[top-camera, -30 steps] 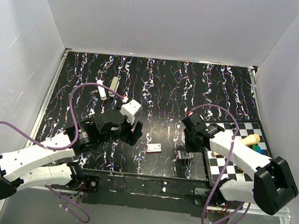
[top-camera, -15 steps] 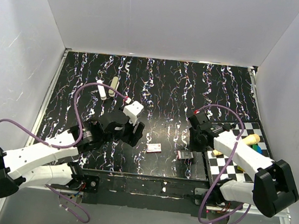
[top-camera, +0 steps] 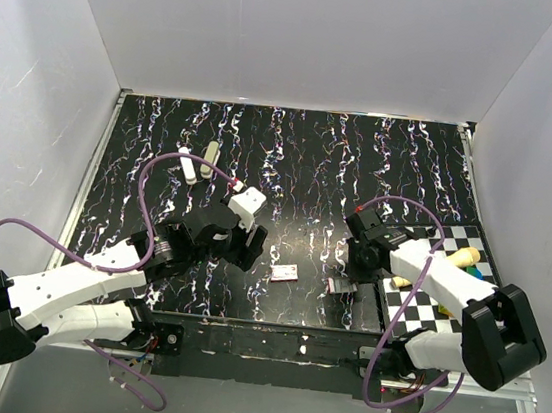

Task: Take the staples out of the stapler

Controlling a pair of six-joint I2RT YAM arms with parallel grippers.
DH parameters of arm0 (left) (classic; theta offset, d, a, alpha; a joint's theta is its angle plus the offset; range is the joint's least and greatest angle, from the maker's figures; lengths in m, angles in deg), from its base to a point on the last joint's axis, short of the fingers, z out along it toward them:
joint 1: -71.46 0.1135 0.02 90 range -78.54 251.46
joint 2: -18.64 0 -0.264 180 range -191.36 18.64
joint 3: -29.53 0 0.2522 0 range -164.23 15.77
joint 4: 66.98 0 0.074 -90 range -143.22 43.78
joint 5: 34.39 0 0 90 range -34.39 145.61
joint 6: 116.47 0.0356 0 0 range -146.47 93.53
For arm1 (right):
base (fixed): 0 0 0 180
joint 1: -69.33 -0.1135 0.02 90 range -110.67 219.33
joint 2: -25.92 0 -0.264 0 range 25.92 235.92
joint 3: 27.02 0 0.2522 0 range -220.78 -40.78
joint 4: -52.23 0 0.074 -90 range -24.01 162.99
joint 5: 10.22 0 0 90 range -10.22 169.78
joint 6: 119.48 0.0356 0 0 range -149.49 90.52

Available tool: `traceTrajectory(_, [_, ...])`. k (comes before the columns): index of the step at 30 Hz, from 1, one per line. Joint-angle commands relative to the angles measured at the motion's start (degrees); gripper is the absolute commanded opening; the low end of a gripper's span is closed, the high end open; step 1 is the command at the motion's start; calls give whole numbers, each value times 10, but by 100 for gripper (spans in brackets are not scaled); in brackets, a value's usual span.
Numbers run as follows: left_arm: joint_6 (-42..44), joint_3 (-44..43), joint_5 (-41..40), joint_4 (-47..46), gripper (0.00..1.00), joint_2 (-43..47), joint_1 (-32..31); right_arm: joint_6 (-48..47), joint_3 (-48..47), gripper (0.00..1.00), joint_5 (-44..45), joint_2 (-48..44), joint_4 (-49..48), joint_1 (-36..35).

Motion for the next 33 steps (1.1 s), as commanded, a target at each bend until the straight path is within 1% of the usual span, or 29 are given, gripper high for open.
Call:
traceTrajectory(1, [3, -12, 2, 2, 65, 6, 3, -3, -2, 31, -3, 6, -11, 5])
traceTrajectory(17, [2, -10, 5, 3, 65, 15, 3, 0, -10, 28, -15, 43, -19, 10])
traceTrajectory(31, [-1, -9, 6, 3, 65, 15, 3, 4, -5, 26, -16, 42, -22, 11])
traceTrajectory(32, [0, -9, 6, 3, 65, 15, 3, 4, -5, 25, -18, 42, -22, 11])
traceTrajectory(33, [-1, -9, 6, 4, 65, 15, 3, 4, -5, 23, -19, 44, -23, 11])
